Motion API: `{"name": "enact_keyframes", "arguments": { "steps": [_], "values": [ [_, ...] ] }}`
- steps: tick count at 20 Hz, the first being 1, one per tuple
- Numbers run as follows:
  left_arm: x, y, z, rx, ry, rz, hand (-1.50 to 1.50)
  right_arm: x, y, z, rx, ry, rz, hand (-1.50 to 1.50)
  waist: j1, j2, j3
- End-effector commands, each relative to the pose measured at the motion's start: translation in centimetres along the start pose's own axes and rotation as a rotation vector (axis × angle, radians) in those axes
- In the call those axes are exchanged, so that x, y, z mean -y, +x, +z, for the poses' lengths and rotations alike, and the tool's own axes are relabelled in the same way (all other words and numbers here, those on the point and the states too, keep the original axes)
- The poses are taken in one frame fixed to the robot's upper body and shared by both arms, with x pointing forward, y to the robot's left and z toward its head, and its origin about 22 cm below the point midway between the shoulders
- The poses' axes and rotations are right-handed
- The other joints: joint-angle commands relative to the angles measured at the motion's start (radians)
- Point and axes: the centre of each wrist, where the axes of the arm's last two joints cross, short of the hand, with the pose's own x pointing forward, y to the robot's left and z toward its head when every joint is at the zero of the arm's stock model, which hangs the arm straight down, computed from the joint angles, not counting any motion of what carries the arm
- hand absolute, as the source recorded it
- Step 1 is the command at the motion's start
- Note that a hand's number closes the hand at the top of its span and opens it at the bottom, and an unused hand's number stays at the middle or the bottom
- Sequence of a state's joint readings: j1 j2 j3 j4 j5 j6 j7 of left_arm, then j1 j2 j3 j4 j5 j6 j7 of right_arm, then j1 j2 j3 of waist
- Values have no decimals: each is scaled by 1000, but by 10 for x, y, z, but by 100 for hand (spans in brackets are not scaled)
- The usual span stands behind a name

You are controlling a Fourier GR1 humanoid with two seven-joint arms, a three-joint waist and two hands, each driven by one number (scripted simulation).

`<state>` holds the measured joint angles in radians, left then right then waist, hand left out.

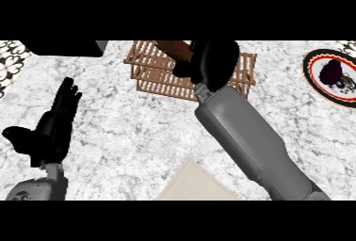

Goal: Pick the sweet potato from the placemat and place it in the tiered shelf

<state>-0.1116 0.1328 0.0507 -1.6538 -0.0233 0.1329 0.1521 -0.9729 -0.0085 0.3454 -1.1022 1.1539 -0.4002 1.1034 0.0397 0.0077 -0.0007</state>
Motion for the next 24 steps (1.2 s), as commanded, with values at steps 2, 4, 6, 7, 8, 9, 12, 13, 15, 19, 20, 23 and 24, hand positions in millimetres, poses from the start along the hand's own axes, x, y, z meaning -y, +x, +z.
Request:
{"name": "enact_keyframes", "arguments": {
  "steps": [2,4,6,7,8,9,12,13,15,19,20,23,24],
  "values": [
    [-3,12,-8,10,-9,11,0,-4,-5,-19,-207,-86,-209,150,5,5,1],
    [6,2,-5,14,-9,5,0,-12,-13,-20,-246,-36,-233,-150,8,6,1],
    [-11,5,-7,15,-16,10,0,-11,-3,-24,-251,10,-225,-150,10,2,0],
    [4,12,-5,-2,-14,13,0,-27,-21,-25,-250,9,-227,-150,11,4,1],
    [5,7,-12,15,-21,-7,0,-22,-7,-30,-242,22,-231,-150,7,5,0],
    [2,1,-5,3,-4,-16,0,-22,-7,-27,-238,30,-246,-150,1,0,0],
    [-7,-5,-1,19,10,-5,0,-31,-19,-35,-199,32,-280,-150,-6,0,1],
    [-12,-1,-8,10,6,-9,0,-20,5,-37,-211,33,-297,-150,-3,0,0],
    [-3,-1,-9,11,-3,-6,0,-25,0,-35,-158,-1,-344,-150,-6,0,0],
    [-11,-6,1,-15,9,4,0,-18,1,-30,-122,-53,-449,-150,-16,-5,1],
    [-14,6,0,-12,8,0,0,-4,4,-43,-123,-88,-484,-150,-25,-7,1],
    [-20,11,-1,-5,22,-6,0,2,7,-39,-150,-109,-498,-150,-35,-11,1],
    [-3,2,-1,-5,34,2,0,16,13,-49,-180,-145,-513,-150,-44,-12,0]
  ]
}}
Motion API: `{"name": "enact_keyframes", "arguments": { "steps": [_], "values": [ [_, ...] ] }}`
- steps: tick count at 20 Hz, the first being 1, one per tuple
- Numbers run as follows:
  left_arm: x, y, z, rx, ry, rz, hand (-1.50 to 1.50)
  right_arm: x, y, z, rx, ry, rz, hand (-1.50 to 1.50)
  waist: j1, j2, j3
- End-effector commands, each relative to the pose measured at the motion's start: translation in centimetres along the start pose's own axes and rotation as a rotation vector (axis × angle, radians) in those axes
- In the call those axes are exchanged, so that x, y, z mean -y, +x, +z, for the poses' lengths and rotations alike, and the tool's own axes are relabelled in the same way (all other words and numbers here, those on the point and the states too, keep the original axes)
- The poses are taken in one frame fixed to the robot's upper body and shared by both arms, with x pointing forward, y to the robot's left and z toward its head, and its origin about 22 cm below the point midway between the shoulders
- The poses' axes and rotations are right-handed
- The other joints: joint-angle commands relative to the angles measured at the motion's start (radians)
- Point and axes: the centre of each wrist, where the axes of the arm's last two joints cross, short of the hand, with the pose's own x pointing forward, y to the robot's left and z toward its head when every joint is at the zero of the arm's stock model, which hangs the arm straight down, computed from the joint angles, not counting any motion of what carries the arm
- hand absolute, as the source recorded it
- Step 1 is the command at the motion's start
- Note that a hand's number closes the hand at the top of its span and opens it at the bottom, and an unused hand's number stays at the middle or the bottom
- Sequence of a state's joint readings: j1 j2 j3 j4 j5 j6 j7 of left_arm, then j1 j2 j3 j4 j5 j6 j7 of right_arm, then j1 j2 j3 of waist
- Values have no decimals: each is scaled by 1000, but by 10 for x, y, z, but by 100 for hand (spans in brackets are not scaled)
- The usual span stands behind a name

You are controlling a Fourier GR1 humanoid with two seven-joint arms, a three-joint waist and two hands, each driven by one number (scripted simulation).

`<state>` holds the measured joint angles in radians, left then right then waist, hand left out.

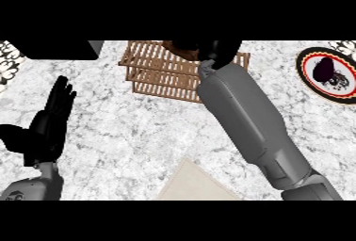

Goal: Pick the sweet potato from the placemat and place it in the tiered shelf

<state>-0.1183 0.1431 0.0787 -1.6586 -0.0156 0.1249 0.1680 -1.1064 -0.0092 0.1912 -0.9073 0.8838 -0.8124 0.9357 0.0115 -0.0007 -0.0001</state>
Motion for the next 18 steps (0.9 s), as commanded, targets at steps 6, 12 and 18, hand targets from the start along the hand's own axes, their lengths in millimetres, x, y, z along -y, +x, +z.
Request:
{"name": "enact_keyframes", "arguments": {
  "steps": [6,12,18],
  "values": [
    [-26,-11,14,-46,65,-5,0,50,-18,-9,-186,-165,-118,-150,-55,-19,0],
    [-17,-13,18,-36,60,-22,0,110,-30,20,-199,-174,-123,-150,-70,-24,0],
    [-9,-12,20,-21,55,3,0,185,-63,56,-180,-124,-126,-150,-61,-16,0]
  ]
}}
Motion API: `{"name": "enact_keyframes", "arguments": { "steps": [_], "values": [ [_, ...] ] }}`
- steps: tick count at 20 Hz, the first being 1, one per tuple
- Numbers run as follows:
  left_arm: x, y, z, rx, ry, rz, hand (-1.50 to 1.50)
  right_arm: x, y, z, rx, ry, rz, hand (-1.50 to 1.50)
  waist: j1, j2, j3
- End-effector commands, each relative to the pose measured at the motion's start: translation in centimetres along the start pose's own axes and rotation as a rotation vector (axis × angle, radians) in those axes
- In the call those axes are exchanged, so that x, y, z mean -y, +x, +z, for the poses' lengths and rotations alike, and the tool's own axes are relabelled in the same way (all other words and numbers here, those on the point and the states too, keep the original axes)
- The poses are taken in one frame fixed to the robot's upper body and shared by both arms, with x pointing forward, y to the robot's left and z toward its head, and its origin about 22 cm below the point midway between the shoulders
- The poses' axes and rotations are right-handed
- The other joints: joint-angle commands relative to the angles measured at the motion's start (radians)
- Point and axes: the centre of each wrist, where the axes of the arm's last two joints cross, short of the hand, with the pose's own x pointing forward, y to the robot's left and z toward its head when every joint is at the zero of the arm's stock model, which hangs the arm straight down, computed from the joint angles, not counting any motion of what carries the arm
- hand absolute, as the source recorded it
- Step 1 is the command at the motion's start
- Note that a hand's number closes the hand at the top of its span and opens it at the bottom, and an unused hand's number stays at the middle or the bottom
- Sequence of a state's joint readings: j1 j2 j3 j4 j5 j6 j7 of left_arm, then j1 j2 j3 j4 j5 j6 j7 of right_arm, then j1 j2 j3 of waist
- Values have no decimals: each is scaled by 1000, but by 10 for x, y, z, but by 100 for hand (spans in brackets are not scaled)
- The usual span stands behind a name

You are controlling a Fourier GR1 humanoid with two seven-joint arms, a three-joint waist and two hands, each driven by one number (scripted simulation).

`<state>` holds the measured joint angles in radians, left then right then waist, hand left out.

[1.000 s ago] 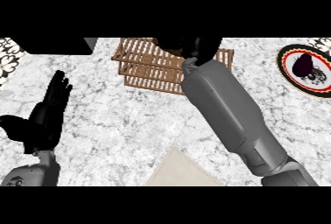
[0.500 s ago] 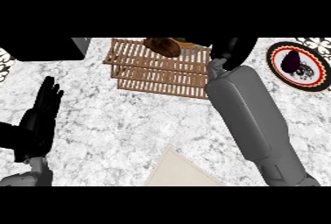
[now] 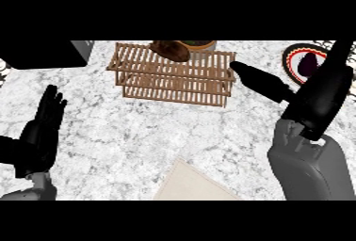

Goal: Pick the sweet potato from the placemat and place it in the tiered shelf

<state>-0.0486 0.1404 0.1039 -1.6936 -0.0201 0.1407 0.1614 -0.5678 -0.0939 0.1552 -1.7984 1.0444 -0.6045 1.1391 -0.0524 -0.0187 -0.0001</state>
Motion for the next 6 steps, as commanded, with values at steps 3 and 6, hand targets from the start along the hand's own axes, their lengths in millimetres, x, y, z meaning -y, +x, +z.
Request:
{"name": "enact_keyframes", "arguments": {
  "steps": [3,6],
  "values": [
    [-11,2,0,6,-28,12,0,90,-8,18,-44,36,30,-150,24,10,0],
    [5,2,-5,22,-18,-5,0,113,-15,27,-38,30,33,-150,35,15,0]
  ]
}}
